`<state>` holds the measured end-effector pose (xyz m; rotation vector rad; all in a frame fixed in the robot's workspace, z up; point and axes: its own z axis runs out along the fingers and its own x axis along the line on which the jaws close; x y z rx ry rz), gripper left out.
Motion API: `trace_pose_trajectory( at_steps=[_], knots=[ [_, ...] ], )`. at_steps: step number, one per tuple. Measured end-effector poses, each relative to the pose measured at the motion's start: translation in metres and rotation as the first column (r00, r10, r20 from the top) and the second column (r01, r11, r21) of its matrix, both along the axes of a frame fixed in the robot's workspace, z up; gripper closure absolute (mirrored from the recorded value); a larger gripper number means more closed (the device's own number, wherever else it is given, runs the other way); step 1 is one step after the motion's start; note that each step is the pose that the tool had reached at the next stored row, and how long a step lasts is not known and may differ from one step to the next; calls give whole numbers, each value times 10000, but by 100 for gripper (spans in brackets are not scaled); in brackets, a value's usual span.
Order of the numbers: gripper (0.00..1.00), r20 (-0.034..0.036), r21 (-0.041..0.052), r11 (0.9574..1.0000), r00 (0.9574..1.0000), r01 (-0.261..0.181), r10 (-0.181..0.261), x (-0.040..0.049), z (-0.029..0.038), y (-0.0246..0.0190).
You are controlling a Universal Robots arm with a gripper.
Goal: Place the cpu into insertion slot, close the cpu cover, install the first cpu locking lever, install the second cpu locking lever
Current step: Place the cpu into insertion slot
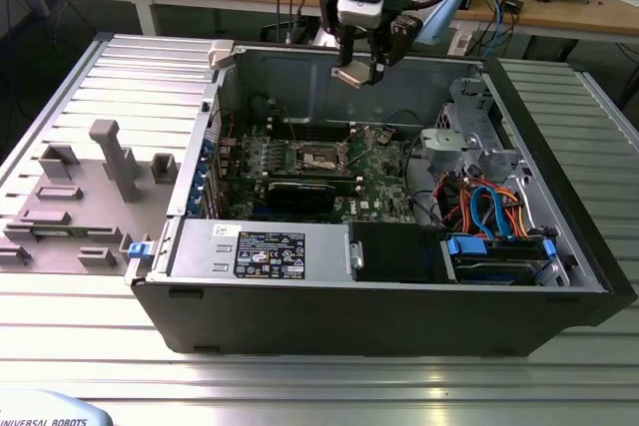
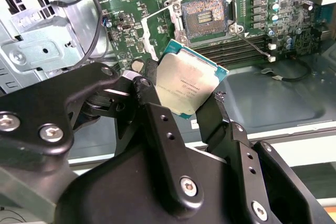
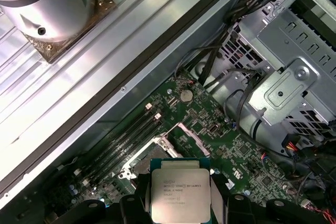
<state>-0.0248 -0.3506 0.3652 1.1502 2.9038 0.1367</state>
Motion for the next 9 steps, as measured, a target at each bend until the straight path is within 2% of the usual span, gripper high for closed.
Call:
trace_pose_trajectory(
  at_steps=[3, 6, 9],
  knots=[
    [46, 0, 1, 9996, 9996, 274, -274, 0, -1, 0],
    [46, -1, -7, 9963, 9963, 856, -856, -2, -3, 0],
    [46, 1, -7, 9963, 9963, 863, -863, -15, -3, 0]
  ],
)
